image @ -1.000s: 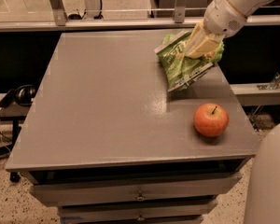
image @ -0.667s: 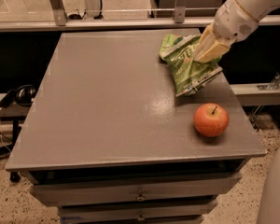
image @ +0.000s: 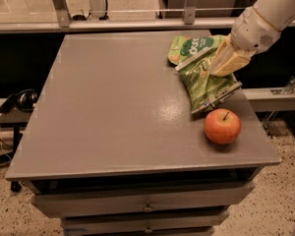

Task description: Move green jalapeno chip bag near apple

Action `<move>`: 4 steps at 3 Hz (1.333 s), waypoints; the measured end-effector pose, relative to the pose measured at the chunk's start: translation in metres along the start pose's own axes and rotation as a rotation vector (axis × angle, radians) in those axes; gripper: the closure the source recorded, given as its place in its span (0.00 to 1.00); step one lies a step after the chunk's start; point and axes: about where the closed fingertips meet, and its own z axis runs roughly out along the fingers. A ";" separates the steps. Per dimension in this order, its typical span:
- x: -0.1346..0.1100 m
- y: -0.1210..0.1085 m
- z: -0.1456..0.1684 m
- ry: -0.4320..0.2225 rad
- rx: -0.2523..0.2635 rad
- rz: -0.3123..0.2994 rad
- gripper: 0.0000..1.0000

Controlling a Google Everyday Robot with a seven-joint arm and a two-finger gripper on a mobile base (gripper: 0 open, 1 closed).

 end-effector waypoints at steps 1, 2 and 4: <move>0.001 0.010 0.003 0.005 -0.018 0.002 0.58; 0.001 0.016 0.006 0.005 -0.030 0.005 0.36; -0.001 0.025 0.009 -0.002 -0.037 0.019 0.00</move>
Offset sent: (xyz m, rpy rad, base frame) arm -0.0422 -0.0054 -0.0099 -0.0286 0.0937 0.0344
